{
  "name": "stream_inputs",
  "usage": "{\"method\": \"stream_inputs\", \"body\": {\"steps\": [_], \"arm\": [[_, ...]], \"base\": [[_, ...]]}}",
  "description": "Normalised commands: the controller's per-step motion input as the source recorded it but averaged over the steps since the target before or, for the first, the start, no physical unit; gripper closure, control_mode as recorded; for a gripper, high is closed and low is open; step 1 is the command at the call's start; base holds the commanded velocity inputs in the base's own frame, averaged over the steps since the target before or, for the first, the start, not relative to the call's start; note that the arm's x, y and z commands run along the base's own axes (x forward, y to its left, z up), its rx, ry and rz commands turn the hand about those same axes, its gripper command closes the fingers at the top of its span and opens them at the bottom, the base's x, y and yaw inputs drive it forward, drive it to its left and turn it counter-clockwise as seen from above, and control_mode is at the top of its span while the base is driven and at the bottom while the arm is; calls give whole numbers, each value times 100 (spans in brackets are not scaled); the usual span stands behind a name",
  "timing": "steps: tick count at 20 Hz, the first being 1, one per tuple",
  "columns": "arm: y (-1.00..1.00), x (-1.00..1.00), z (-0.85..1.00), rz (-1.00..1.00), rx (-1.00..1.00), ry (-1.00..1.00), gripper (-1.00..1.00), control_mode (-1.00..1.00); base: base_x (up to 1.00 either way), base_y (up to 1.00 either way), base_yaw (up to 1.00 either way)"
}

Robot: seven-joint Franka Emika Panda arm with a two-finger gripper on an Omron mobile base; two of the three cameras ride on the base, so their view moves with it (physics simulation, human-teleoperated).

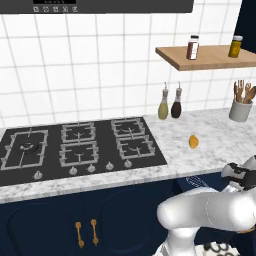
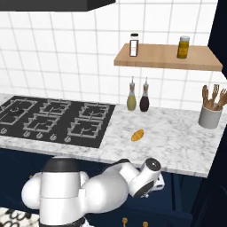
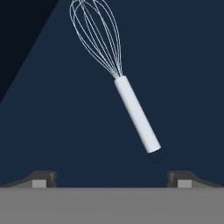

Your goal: Pick the whisk from the drawer and place it on the counter.

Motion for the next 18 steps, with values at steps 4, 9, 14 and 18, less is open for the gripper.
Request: {"method": "stream_inputs", "body": {"steps": [4,9,14,18], "arm": [[-31,46,-33,0,7,3,-100,-100],[-18,32,-63,0,2,0,-100,-100],[23,11,-98,0,-3,1,100,-100],[-1,-50,-62,0,-2,11,100,-100]], "base": [[0,0,0],[0,0,0],[0,0,0],[0,0,0]]}}
